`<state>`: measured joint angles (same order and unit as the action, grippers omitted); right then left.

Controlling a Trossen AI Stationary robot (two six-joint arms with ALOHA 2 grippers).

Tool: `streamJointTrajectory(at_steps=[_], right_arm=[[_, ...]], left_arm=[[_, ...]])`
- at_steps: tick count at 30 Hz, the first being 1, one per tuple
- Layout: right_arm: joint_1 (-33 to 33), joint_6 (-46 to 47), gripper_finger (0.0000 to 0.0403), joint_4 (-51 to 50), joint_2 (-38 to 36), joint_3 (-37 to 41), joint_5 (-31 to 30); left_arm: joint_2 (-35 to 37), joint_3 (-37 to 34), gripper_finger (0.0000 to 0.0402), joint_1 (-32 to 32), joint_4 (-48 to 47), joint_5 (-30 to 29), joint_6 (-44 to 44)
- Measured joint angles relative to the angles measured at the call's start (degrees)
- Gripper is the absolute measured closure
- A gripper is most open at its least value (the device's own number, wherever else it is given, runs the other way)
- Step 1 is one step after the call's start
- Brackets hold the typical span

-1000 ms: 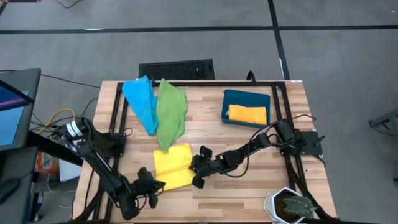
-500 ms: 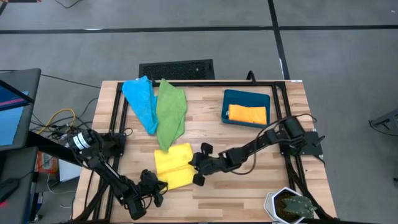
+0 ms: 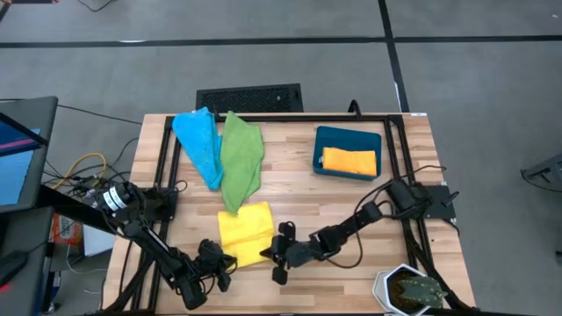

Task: Fold microfiber towels
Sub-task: Fold the yellow microfiber cloth

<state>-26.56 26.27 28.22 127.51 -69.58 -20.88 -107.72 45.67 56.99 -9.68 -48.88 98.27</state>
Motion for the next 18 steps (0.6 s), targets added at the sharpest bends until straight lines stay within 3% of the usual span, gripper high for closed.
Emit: streamJointTrajectory(at_steps=[5,13,18], right_arm=[[-0.1,4.9,0.0394,0.4,3.7,0.0,-0.1],[-0.7,7.7,0.0387,-3.5,3.1,-0.2,0.1],[-1.2,7.8,0.0392,-3.8,3.2,0.0,-0.8]], left_arm=[[0.0,0.0,0.0401,0.0,0.0,0.1,0.2],[3.2,1.0,0.0401,1.2,-4.6,5.4,-0.9],[5.5,1.1,0.0401,1.6,-7.9,4.9,-2.4]])
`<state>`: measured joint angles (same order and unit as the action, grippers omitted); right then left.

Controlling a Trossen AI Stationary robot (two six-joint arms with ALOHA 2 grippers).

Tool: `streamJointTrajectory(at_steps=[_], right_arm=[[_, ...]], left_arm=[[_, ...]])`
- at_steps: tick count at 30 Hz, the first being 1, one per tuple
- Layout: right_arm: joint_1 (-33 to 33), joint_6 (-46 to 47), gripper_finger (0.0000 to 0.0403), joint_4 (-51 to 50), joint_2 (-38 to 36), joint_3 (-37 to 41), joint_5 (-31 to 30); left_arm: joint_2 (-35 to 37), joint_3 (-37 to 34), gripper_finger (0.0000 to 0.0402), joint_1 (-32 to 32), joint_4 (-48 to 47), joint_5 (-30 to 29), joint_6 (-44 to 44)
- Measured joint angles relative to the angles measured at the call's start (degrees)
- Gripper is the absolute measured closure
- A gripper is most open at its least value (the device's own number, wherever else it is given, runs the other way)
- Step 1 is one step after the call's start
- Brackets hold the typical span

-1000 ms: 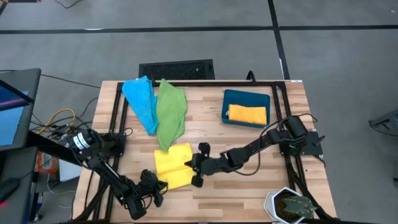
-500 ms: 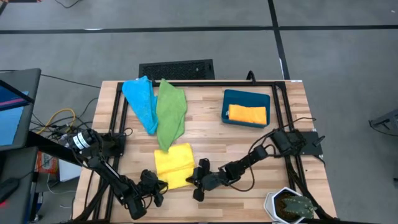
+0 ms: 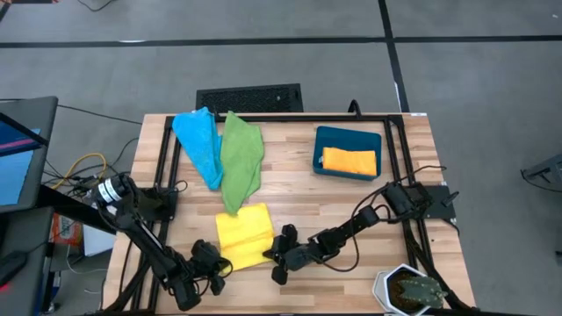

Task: Fold microfiber towels
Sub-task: Fold the yellow microfiber cloth

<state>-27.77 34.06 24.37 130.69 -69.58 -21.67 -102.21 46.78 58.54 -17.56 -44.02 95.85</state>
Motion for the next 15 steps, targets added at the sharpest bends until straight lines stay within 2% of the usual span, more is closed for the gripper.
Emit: streamJointTrajectory(at_steps=[3,8,11,15], right_arm=[[0.0,-0.1,0.0388,0.7,-0.1,0.1,0.0],[0.0,-3.3,0.0383,-0.5,-3.0,0.6,1.0],[0.4,-7.5,0.0388,0.1,-6.1,0.7,-0.3],[2.0,-11.1,0.0390,0.9,-8.3,0.4,-1.3]], left_arm=[[2.2,0.0,0.0401,-0.3,0.5,-3.2,-1.4],[6.7,0.2,0.0401,-0.3,-1.8,-12.8,-2.8],[5.8,0.0,0.0401,-1.1,-4.6,-12.4,-2.6],[2.7,-0.2,0.0401,-2.3,-3.9,-11.8,-2.2]])
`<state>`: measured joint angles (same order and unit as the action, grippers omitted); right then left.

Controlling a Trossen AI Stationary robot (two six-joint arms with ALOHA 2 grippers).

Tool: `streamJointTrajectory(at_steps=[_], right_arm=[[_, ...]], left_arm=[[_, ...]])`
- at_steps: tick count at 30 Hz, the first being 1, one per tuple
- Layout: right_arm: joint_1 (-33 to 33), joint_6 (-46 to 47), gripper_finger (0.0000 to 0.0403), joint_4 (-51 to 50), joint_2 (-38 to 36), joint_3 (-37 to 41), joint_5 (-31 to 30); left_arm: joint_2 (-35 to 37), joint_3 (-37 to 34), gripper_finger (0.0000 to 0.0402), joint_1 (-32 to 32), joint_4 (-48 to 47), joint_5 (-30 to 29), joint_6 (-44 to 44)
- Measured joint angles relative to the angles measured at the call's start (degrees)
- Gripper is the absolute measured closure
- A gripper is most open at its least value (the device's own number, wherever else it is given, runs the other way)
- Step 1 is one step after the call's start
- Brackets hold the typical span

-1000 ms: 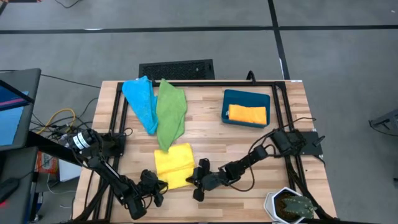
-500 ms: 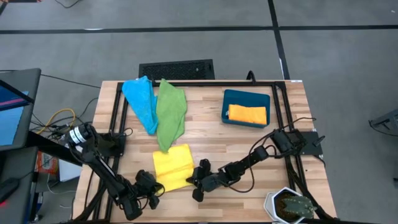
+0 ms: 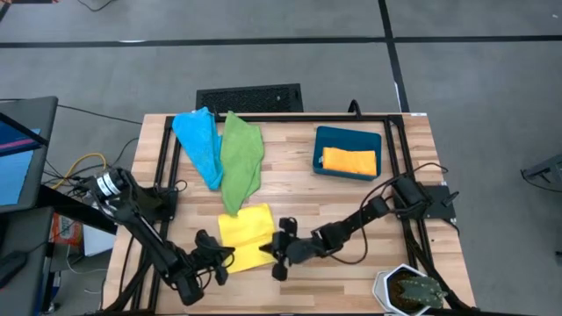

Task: Fold microfiber towels
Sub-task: Fold the yellow microfiber cloth

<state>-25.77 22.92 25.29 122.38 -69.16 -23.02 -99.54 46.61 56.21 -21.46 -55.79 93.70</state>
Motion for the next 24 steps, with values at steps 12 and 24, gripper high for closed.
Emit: streamJointTrajectory(at_steps=[12,24], right_arm=[[3.8,1.1,0.0391,-2.6,4.8,-0.4,1.9],[4.3,8.9,0.0392,-5.3,6.6,-0.5,1.8]], left_arm=[[-8.1,0.2,0.0401,-0.9,0.8,4.6,6.2],[-8.2,0.2,0.0401,-0.6,0.5,6.0,3.6]])
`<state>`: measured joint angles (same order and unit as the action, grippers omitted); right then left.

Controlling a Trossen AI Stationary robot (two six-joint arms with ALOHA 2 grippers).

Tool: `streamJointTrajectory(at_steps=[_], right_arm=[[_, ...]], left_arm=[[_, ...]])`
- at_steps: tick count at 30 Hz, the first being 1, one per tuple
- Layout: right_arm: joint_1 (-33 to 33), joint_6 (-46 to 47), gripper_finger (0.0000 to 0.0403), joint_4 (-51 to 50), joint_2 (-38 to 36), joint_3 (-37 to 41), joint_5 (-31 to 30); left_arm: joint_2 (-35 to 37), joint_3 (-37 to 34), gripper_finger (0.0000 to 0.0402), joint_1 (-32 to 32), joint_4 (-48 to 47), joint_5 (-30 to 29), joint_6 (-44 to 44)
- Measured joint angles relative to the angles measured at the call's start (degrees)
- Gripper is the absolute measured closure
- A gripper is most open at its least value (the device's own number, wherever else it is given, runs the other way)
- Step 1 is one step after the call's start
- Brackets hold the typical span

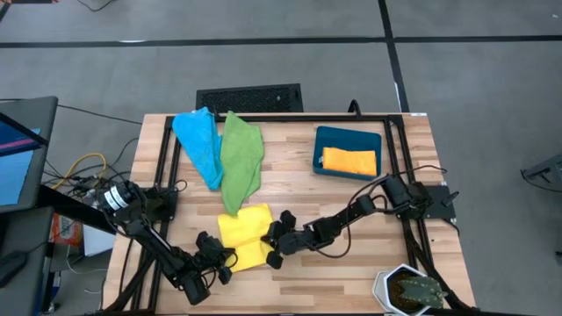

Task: Fold microfiber towels
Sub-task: Fold the yellow microfiber cloth

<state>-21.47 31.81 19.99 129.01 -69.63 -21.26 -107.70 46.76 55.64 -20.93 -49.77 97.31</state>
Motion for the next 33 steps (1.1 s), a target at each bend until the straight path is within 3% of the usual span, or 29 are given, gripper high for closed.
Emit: streamJointTrajectory(at_steps=[14,21,25,29,31,33], right_arm=[[0.3,-2.6,0.0370,-2.5,-3.2,0.6,0.9],[2.3,-2.2,0.0358,-10.3,-10.6,0.6,0.8],[4.8,-1.8,0.0324,-17.4,-15.4,0.5,0.4],[8.6,-3.4,0.0263,-21.8,-18.6,0.3,0.3],[10.7,-5.6,0.0223,-23.3,-18.9,0.4,0.9],[13.0,-7.0,0.0184,-22.6,-18.5,0.4,4.0]], left_arm=[[5.2,-0.2,0.0401,0.2,-2.0,2.0,-0.3],[12.7,0.0,0.0371,0.2,-9.5,-0.1,0.1],[17.7,0.0,0.0337,0.2,-21.6,-3.8,7.2],[19.2,-0.9,0.0295,-0.4,-36.5,-6.2,21.9],[19.1,-3.2,0.0271,-0.8,-36.9,-6.1,26.9],[19.1,-6.9,0.0246,-1.2,-30.2,-6.2,28.6]])
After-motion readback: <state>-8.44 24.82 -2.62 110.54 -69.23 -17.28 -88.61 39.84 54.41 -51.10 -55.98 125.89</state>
